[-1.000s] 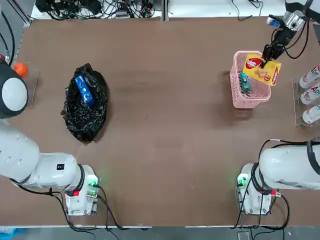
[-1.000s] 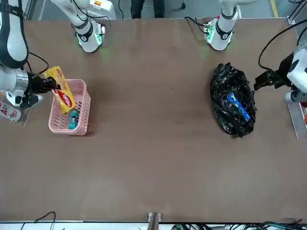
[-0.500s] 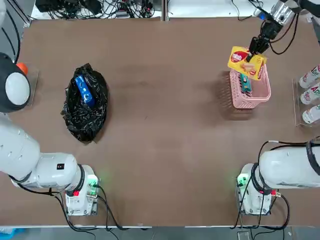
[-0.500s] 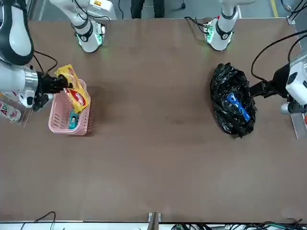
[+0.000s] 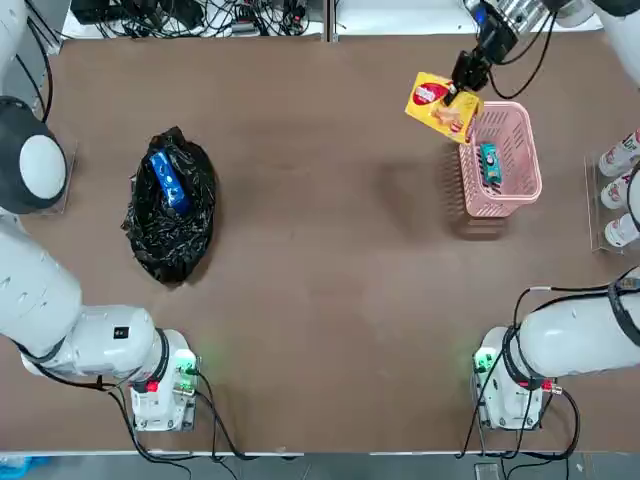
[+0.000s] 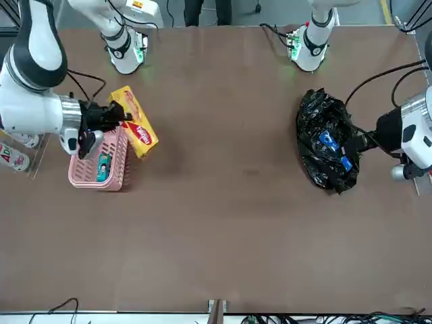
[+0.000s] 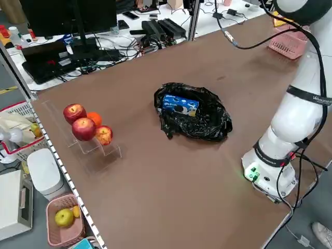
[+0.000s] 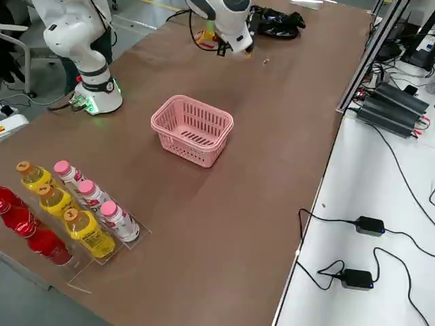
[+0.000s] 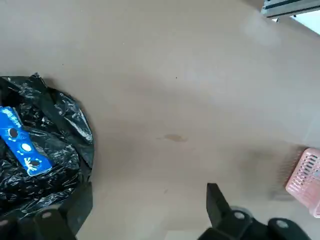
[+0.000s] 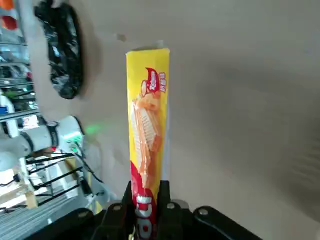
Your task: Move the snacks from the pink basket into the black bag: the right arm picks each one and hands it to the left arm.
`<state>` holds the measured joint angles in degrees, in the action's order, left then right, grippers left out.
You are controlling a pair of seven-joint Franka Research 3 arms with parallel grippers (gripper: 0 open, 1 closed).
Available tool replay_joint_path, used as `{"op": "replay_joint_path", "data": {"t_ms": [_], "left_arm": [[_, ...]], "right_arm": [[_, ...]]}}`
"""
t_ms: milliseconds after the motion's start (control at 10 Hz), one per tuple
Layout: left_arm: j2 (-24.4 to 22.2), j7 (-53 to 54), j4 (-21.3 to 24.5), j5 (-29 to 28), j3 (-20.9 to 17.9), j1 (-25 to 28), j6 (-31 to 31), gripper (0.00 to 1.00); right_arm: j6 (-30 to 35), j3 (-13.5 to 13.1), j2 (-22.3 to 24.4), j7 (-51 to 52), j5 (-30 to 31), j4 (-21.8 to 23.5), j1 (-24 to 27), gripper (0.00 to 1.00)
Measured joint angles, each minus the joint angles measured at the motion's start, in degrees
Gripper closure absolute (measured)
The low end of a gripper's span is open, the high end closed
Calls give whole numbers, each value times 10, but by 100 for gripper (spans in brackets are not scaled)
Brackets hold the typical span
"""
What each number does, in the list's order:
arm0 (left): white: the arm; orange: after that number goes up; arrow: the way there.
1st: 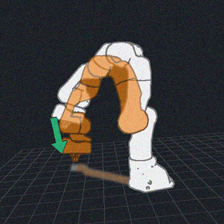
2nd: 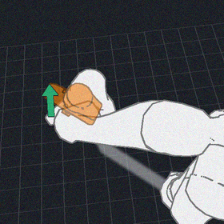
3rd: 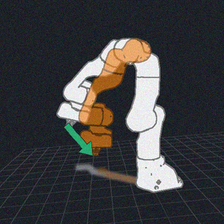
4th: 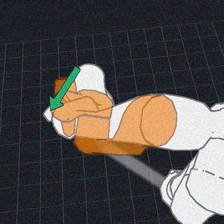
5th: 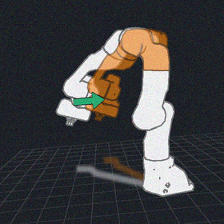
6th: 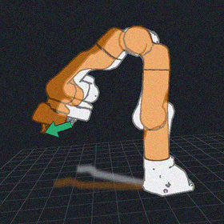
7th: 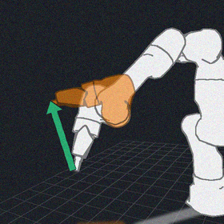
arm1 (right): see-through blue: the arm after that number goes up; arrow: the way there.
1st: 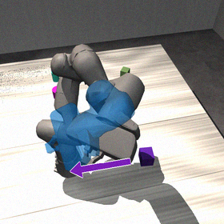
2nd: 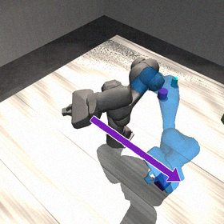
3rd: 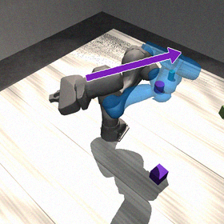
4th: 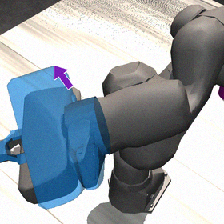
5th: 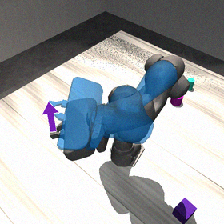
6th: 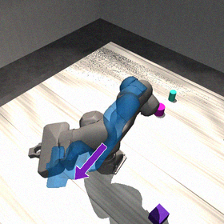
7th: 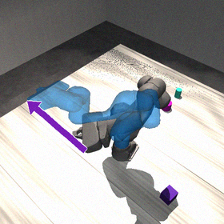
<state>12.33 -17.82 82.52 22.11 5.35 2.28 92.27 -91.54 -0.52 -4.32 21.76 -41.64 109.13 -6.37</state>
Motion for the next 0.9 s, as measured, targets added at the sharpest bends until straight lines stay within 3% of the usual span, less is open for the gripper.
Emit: {"op": "replay_joint_path", "data": {"t_ms": [300, 700, 900], "left_arm": [[1, 9, 25, 56, 0, 14, 11, 0], [2, 9, 39, 81, 0, 15, 22, 0], [1, 12, 50, 86, 0, 28, 23, 0]], "right_arm": [[-36, 0, -51, -12, -109, -43, -60, 78], [-158, 1, -112, -70, -258, -94, -173, 78], [-206, 1, -132, -76, -335, -106, -205, 78]]}}
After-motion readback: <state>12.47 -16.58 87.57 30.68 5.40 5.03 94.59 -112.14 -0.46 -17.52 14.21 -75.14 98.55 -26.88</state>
